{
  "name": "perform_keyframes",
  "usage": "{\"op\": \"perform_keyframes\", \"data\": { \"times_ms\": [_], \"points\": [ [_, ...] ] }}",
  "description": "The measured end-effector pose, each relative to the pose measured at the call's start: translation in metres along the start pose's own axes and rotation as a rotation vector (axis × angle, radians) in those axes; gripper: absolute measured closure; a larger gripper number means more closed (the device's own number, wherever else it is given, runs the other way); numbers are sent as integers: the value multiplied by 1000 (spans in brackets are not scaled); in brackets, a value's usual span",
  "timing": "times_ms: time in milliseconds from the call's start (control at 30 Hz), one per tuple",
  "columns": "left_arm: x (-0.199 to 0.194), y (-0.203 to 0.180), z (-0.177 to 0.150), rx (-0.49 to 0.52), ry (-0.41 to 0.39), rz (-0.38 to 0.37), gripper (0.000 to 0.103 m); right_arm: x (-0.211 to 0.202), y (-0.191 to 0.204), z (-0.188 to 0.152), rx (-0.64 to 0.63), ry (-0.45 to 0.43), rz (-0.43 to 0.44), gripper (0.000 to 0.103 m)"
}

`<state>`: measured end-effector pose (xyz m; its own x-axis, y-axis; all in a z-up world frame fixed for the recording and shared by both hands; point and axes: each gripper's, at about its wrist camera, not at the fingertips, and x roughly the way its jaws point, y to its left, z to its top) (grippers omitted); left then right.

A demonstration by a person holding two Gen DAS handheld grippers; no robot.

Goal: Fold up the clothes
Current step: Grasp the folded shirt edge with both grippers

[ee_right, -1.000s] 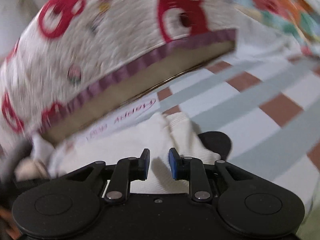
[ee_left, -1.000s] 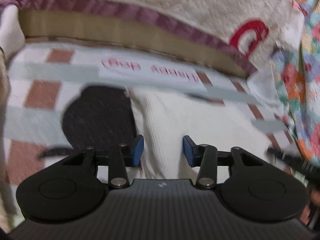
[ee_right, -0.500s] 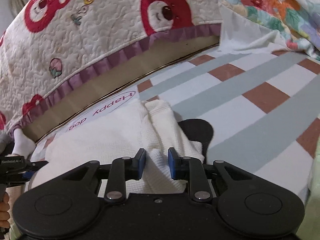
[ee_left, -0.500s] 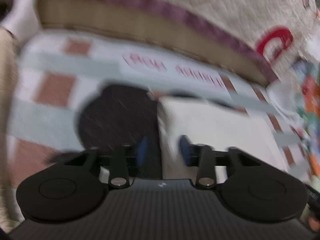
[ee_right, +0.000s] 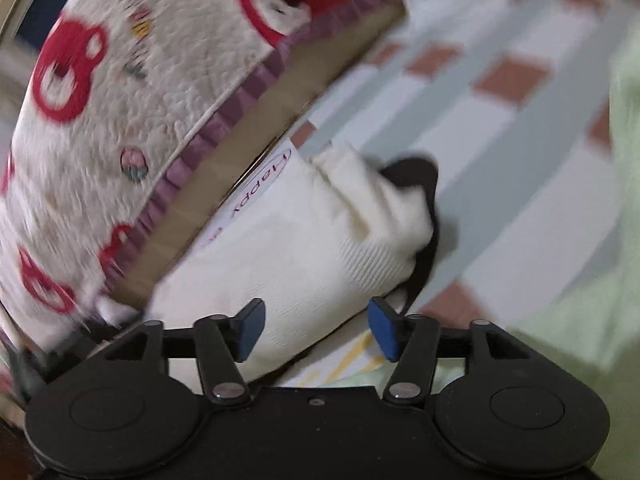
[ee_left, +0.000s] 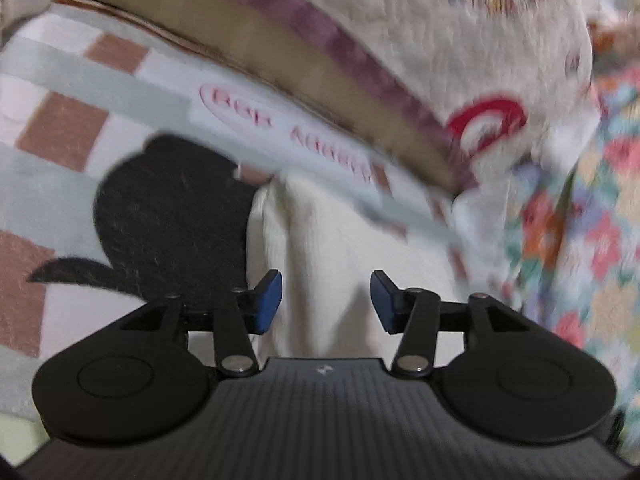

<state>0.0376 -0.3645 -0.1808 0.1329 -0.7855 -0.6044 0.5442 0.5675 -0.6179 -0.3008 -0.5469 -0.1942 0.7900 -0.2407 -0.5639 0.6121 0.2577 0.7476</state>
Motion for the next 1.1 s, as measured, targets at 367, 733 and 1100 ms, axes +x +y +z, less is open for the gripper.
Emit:
{"op": "perform_keyframes", "data": {
  "times_ms": [367, 733, 1100],
  "points": [
    [5, 28, -4, -120, 6, -68, 44, 51, 20, -7, 29, -48, -9, 22],
    [4, 31, 5, -119, -58, -48, 37, 78, 46, 41, -333, -240, -230, 64],
    [50, 38, 3, -216, -36, -94, 32, 81, -16, 67, -138, -117, -95, 42]
  ]
}}
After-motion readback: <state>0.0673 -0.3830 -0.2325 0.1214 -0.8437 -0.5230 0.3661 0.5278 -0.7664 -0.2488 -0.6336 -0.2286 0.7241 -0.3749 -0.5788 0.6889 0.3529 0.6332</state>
